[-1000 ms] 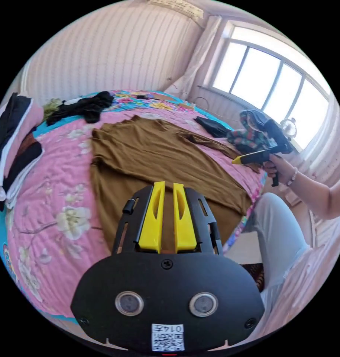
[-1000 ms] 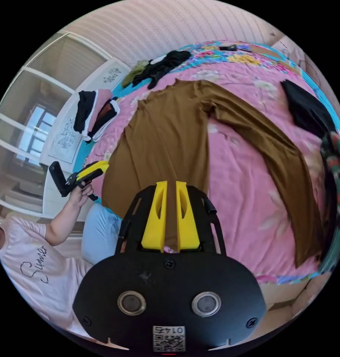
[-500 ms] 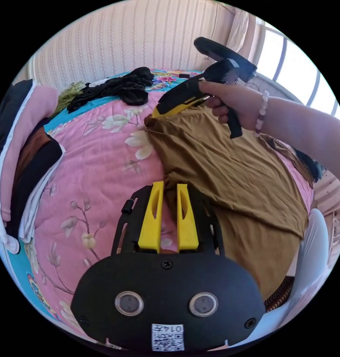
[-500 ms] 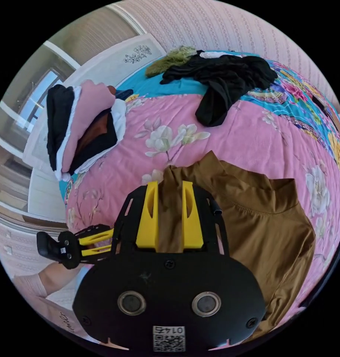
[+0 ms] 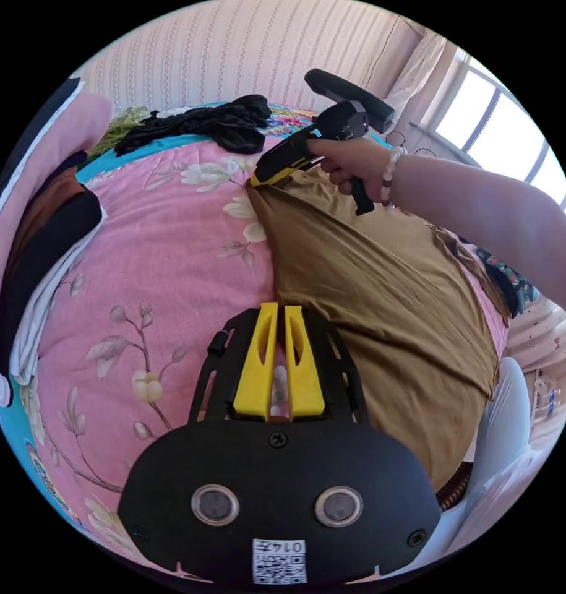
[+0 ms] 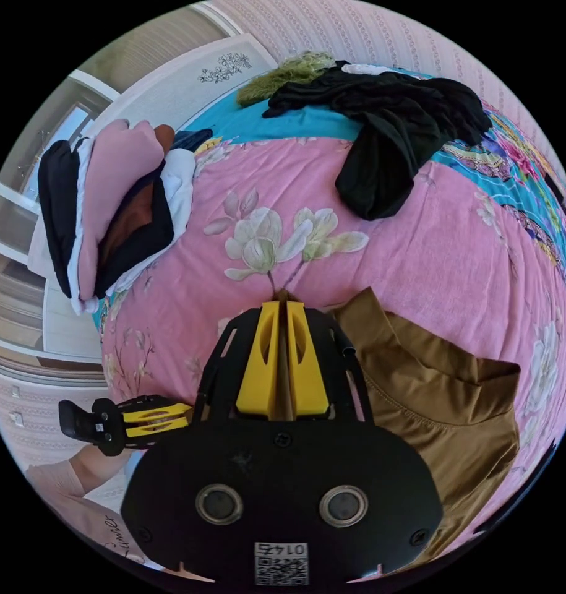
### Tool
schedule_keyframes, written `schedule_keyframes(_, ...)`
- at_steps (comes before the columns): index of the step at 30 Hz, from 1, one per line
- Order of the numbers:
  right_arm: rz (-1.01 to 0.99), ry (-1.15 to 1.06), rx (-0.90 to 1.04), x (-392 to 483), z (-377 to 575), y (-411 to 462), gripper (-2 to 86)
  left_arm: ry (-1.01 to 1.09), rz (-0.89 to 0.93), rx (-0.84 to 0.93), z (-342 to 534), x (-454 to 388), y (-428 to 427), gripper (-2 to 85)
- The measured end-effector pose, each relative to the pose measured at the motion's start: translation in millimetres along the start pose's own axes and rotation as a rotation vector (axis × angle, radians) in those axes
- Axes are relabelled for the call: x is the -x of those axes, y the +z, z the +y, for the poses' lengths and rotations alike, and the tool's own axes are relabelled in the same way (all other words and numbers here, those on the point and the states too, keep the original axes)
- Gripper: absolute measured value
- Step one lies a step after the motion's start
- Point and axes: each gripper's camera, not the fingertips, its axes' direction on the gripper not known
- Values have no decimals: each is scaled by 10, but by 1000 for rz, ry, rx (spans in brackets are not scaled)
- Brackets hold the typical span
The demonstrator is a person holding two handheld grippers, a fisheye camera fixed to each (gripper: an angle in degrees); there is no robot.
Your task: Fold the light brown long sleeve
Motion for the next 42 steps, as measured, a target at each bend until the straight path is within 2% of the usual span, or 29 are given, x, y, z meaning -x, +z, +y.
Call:
schedule_keyframes(3, -17, -15, -78, -87, 341, -340, 58, -6, -16, -45, 53, -64, -121, 27)
schedule_keyframes(6, 34, -113, -190, -80, 1083, -772, 64, -42, -31, -135, 249, -119, -344, 40)
schedule_keyframes(9, 206, -151, -254, -75, 2112, -1033, 65, -93, 37, -166, 520, -194, -483, 45)
schedule_keyframes(12, 209, -38, -237, -211, 3136, -1157, 65, -116, 77, -149, 785, -404, -542, 44)
schedule_keyframes(15, 237, 168, -292, -345, 4120, -1298, 65, -122, 148, -136, 982, -736, -566, 37)
schedule_keyframes(17, 357, 312, -393, -371, 4807, -1427, 68, -76, 195, -108, 1023, -1085, -537, 35)
schedule_keyframes(20, 538, 393, -585, -384, 5495, -1490, 94, 31, 217, -76, 921, -1567, -487, 33)
schedule_keyframes(22, 646, 406, -637, -425, 5778, -1426, 120, 102, 237, -67, 801, -1867, -463, 33)
schedule_keyframes(25, 764, 494, -629, -586, 6135, -1278, 134, 235, 253, -70, 565, -2436, -431, 37)
schedule_keyframes(30, 771, 651, -561, -1027, 6624, -1124, 119, 414, 284, -39, 183, -3394, -234, 45)
schedule_keyframes(34, 621, 801, -483, -1453, 6969, -951, 111, 557, 308, 28, -144, -4271, 139, 47)
schedule_keyframes(37, 601, 767, -482, -1567, 7152, -898, 99, 648, 339, 94, -341, -4928, 501, 50)
schedule_keyframes(42, 568, 737, -373, -1802, 7364, -693, 81, 743, 379, 196, -518, -5888, 1165, 51)
